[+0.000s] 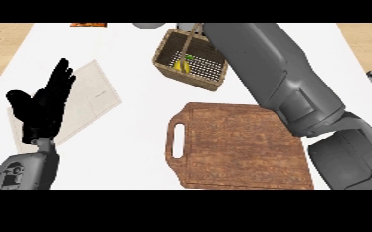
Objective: Pick the lemon from the cutting board and place it in the basket
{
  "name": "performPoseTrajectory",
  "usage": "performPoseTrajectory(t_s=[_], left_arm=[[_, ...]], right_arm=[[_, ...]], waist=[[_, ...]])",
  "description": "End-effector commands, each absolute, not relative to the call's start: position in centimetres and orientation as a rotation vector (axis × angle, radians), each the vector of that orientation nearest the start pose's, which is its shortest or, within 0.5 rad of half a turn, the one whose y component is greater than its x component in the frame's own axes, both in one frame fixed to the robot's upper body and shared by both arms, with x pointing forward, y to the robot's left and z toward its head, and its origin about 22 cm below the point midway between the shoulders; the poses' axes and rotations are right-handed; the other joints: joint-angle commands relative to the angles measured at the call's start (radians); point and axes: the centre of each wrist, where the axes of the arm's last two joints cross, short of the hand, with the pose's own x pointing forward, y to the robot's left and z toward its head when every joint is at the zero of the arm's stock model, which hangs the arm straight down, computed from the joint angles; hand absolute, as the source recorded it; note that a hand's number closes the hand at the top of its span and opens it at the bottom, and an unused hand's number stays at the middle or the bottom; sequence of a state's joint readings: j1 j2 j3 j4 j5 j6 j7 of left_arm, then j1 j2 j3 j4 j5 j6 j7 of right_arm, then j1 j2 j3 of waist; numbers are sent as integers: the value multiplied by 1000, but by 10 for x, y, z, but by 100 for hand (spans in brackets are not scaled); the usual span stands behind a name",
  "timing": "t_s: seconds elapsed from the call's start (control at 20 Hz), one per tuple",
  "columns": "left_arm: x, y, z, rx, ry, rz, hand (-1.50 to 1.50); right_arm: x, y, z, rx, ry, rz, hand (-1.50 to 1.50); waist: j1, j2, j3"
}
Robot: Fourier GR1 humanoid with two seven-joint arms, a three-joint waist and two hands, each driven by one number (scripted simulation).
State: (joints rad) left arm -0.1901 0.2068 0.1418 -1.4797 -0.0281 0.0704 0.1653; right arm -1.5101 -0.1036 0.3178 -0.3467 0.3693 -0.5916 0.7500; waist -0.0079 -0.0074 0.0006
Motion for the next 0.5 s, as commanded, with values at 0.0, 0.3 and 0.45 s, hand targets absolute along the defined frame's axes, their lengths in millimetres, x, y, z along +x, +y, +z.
performPoseTrajectory(t_s=[0.0,0.3,0.45], left_arm=[[287,303,43,310,-1487,-10,0],[272,300,27,321,-1485,21,0],[273,303,29,304,-1481,12,0]], right_arm=[[460,-77,245,-854,-1389,129,-150],[443,-124,228,-784,-1412,178,-150],[423,-136,220,-753,-1463,168,-150]], waist=[[-30,-8,1],[-50,-15,0],[-41,-11,0]])
